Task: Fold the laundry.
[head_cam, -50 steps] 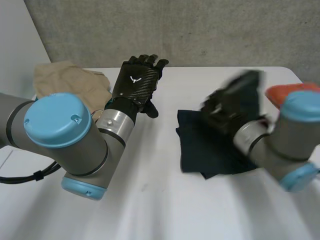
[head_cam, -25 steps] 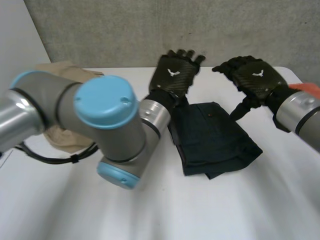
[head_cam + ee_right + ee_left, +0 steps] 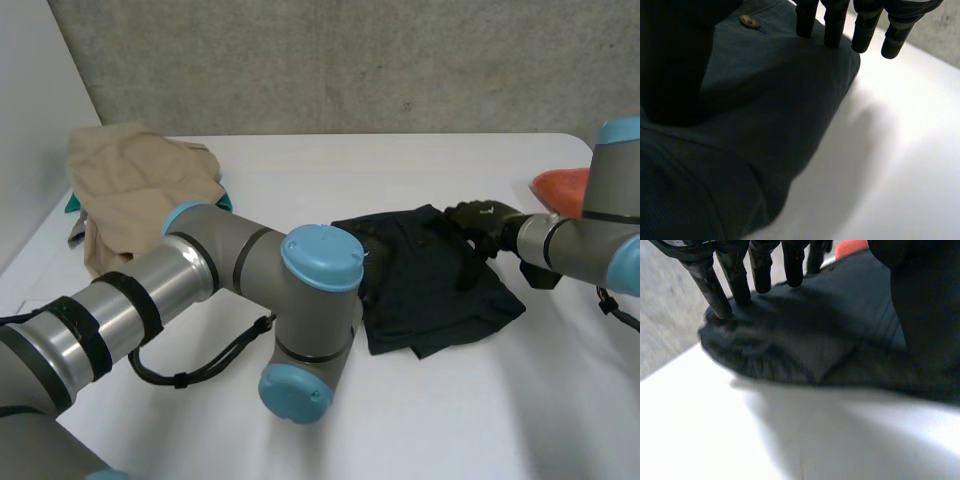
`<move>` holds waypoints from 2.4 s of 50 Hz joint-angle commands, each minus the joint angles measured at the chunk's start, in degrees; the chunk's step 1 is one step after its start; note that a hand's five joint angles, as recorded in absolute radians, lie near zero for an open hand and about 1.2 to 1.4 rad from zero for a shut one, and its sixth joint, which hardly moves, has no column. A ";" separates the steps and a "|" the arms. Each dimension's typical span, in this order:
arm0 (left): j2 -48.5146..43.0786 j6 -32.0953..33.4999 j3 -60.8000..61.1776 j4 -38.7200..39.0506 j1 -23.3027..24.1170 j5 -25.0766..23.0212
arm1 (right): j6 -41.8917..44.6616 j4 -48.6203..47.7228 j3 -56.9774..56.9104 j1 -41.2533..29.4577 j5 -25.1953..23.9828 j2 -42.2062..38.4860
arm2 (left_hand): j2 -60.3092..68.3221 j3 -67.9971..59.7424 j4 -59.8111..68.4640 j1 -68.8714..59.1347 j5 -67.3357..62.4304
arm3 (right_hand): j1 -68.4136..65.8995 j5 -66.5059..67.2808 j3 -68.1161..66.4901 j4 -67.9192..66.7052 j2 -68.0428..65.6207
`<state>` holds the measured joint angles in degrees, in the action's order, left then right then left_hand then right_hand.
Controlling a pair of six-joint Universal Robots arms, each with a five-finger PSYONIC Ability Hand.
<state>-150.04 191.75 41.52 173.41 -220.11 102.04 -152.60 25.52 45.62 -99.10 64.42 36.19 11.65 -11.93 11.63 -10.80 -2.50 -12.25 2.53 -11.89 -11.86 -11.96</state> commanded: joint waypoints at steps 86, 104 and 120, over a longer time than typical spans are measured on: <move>45.45 -14.82 23.34 10.37 -9.45 -37.26 | -20.98 -58.31 17.86 11.37 9.85 20.86 | -0.42 0.70 -0.41 -0.42 1.28 | -67.75 67.47 -68.11 -68.14 -68.04; 41.68 -16.06 24.66 11.16 -10.42 -37.35 | -16.86 -52.77 2.55 28.35 -3.42 -6.74 | -0.42 0.70 -0.41 -0.42 1.28 | -67.75 67.47 -68.11 -68.14 -68.04; 41.67 -16.14 24.13 11.25 -9.98 -37.26 | -11.58 -38.45 10.72 34.41 -7.38 9.41 | -0.42 0.70 -0.41 -0.42 1.28 | 2.25 -2.53 1.89 1.86 1.96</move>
<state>-108.91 175.67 65.65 184.66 -230.39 64.77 -163.93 -22.20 52.55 -67.08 56.42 33.97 11.49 -11.91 11.49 -10.49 -2.49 -12.94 2.47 -11.94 -11.93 -12.10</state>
